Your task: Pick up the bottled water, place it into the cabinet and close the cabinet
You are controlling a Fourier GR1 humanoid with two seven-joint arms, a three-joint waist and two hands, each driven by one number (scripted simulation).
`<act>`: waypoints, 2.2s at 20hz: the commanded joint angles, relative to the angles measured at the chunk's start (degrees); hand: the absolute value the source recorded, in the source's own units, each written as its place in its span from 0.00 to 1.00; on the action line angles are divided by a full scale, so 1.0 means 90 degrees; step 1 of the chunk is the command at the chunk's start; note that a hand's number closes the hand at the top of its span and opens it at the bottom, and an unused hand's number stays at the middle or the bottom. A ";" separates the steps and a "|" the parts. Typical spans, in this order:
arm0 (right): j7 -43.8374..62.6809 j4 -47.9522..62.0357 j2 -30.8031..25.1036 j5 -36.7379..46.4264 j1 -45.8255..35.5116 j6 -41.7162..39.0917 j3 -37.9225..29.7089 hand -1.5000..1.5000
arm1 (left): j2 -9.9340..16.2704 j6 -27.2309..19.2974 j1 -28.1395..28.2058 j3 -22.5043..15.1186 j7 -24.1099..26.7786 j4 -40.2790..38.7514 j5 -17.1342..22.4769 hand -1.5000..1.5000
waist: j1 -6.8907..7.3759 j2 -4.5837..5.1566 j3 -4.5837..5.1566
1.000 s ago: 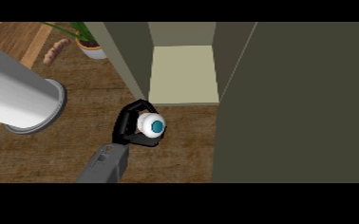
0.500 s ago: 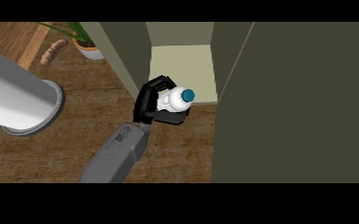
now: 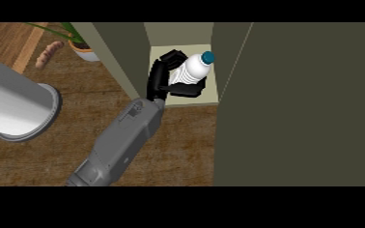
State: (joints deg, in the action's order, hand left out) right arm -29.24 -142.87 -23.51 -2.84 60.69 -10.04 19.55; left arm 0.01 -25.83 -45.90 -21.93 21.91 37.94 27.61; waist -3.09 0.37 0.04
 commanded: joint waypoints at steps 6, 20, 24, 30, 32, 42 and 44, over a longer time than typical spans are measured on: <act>0.0093 -0.0571 0.0015 -0.0658 0.0162 -0.0159 -0.0237 0.00 | -0.0001 -0.0753 -0.1140 0.0523 0.0180 -0.1641 0.0144 1.00 | -0.0069 0.0069 -0.0001; -0.0223 -0.0419 -0.0106 -0.0569 0.0253 -0.0617 -0.0435 0.00 | 0.0004 -0.2532 -0.2238 0.0209 0.0235 -0.3355 -0.0654 0.00 | -0.0222 0.0135 0.0005; -0.0343 -0.0068 -0.0015 -0.0581 0.0108 -0.0667 -0.0442 0.00 | 0.0224 -0.1636 -0.2216 0.0488 0.0811 -0.2999 -0.0450 0.00 | -0.0156 0.0127 0.0006; -0.0269 -0.0212 0.0019 -0.0537 0.0114 -0.0654 -0.0435 0.00 | 0.0007 -0.0486 -0.2006 0.1351 0.1968 -0.2016 0.0341 1.00 | -0.0047 0.0105 0.0015; -0.0228 -0.0511 -0.0043 -0.0425 0.0337 -0.0719 -0.0302 0.00 | 0.0039 0.0066 -0.1916 0.1442 0.2136 -0.2057 0.0435 1.00 | -0.0113 0.0108 0.0019; 0.0248 -0.0766 0.0123 -0.0179 0.0118 -0.0582 -0.0022 0.00 | -0.0001 0.0414 -0.1400 0.0424 0.1726 -0.1084 0.1156 1.00 | 0.0049 -0.0033 0.0005; 0.0030 -0.0647 -0.0128 -0.0477 0.0213 -0.0798 -0.0431 0.00 | -0.0001 0.0774 -0.0856 0.0034 0.1666 -0.0595 0.1507 1.00 | -0.0017 -0.0061 0.0003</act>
State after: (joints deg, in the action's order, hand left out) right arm -30.87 -142.54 -23.01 -4.63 60.70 -16.36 17.34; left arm 0.04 -22.74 -58.49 -16.93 38.28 27.00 37.27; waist -2.85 0.23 0.08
